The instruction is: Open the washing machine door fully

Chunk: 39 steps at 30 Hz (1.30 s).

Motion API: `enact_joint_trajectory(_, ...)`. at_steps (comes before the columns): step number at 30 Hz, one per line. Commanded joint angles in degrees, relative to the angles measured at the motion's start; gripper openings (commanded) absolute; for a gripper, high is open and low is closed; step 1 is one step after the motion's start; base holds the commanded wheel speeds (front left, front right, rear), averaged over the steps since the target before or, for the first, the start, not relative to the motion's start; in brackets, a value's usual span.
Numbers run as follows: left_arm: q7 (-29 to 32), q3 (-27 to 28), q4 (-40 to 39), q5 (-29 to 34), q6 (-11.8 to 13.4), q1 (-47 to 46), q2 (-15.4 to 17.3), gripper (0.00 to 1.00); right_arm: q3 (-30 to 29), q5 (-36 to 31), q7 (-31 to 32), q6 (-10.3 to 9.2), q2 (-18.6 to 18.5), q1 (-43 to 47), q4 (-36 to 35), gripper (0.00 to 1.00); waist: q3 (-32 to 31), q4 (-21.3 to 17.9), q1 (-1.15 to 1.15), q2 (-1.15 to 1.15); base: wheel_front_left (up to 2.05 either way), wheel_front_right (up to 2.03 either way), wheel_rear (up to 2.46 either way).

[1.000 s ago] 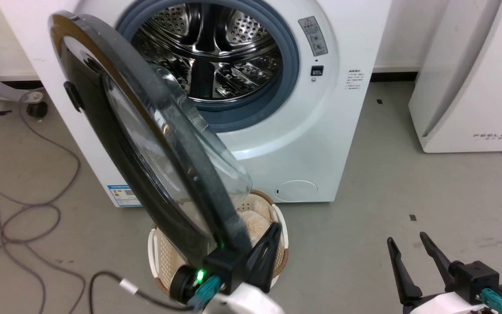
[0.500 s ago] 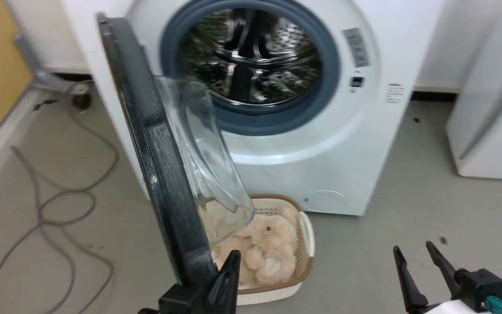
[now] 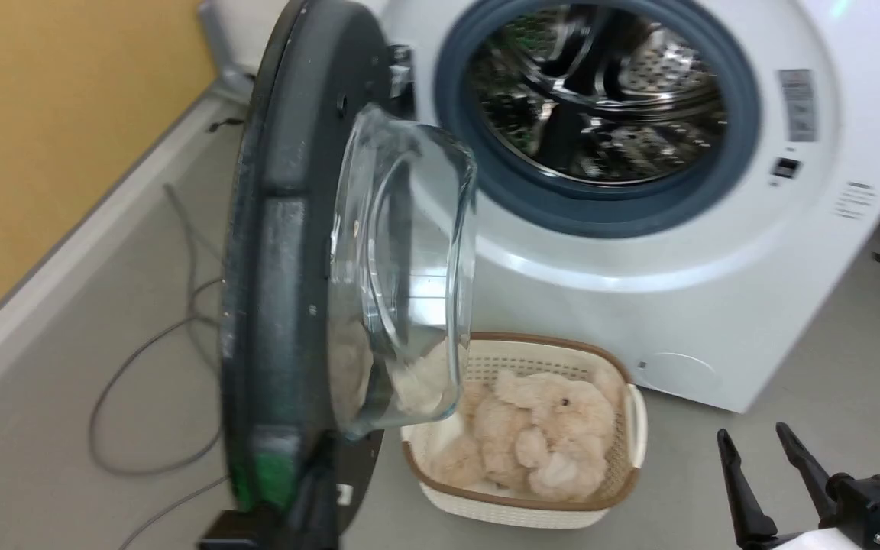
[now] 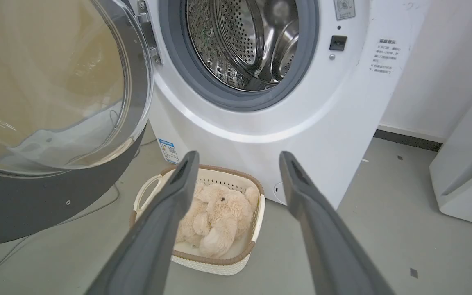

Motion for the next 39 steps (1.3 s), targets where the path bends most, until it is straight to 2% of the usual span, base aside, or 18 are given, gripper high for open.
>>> enact_joint_trajectory(1, -0.50, 0.76, -0.09, -0.11, 0.45, 0.80, 0.51, 0.00, -0.07, -0.31, 0.22, -0.04, 0.14, 0.78, -0.39, 1.00, 0.40, 1.57, 0.00, 0.00, 0.00, 0.00, 0.00)
enact_joint_trajectory(3, -1.62, 4.03, 0.28, -1.00, 1.63, 1.45, 1.65, 0.00, -0.23, -0.37, 0.52, -0.04, 0.14, 0.89, -0.98, 1.00, 0.51, 2.77, 0.00, 0.00, 0.00, 0.00, 0.00)
enact_joint_trajectory(7, -2.45, 7.24, 1.19, -1.79, 1.98, 1.54, 3.53, 0.00, -0.10, -0.43, 0.84, -0.04, 0.14, 0.83, -1.47, 1.00, 0.53, 3.16, 0.00, 0.00, 0.00, 0.00, 0.00)
enact_joint_trajectory(9, -2.86, 8.85, 2.23, -2.43, 1.50, 1.17, 4.69, 0.00, -0.03, -0.41, 1.00, -0.04, 0.14, 0.74, -1.73, 1.00, 0.62, 3.17, 0.00, 0.00, 0.00, 0.00, 0.00)
enact_joint_trajectory(10, -3.71, 11.56, 4.26, -3.63, 0.71, 0.13, 6.15, 0.00, 0.13, -0.46, 1.23, -0.04, 0.14, 0.59, -2.10, 1.00, 0.82, 2.95, 0.00, 0.00, 0.00, 0.00, 0.00)
enact_joint_trajectory(15, -5.53, 17.01, 8.98, -6.14, -1.04, -2.73, 8.11, 0.00, 0.06, -0.50, 1.55, -0.04, 0.14, 0.55, -2.68, 1.00, 1.44, 2.14, 0.00, 0.00, 0.00, 0.00, 0.00)
enact_joint_trajectory(16, -6.50, 20.39, 13.09, -8.10, -2.70, -4.72, 8.51, 0.00, -0.05, -0.47, 1.72, -0.04, 0.14, 0.44, -2.90, 1.00, 1.89, 1.56, 0.00, 0.00, 0.00, 0.00, 0.00)
enact_joint_trajectory(21, -7.37, 24.42, 19.24, -8.83, -4.63, -7.23, 7.25, 0.00, -0.05, -0.16, 1.91, -0.04, 0.14, 0.18, -2.77, 1.00, 2.34, 0.54, 0.00, 0.00, 0.00, 0.00, 0.00)
enact_joint_trajectory(23, -7.48, 28.05, 22.16, -7.74, -6.58, -9.81, 6.53, 0.00, -0.16, -0.12, 1.93, -0.04, 0.14, -0.02, -2.76, 1.00, 2.81, 0.20, 0.00, 0.00, 0.00, 0.00, 0.00)
enact_joint_trajectory(30, -7.50, 33.72, 27.32, -3.97, -10.61, -13.22, 4.55, 0.00, -0.27, -0.12, 2.04, -0.04, 0.14, -0.58, -2.57, 1.00, 3.17, 0.02, 0.00, 0.00, 0.00, 0.00, 0.00)
enact_joint_trajectory(34, -7.50, 36.10, 28.72, -1.34, -12.54, -13.21, 3.18, 0.00, -0.04, -0.05, 1.95, -0.04, 0.14, -0.64, -2.25, 1.00, 2.72, -0.20, 0.00, 0.00, 0.00, 0.00, 0.00)
enact_joint_trajectory(39, -7.50, 36.73, 27.27, 2.47, -13.77, -9.78, 0.81, 0.00, 0.55, 0.37, 1.44, -0.04, 0.14, -0.07, -1.33, 1.00, 0.79, -0.87, 0.00, 0.00, 0.00, 0.00, 0.00)
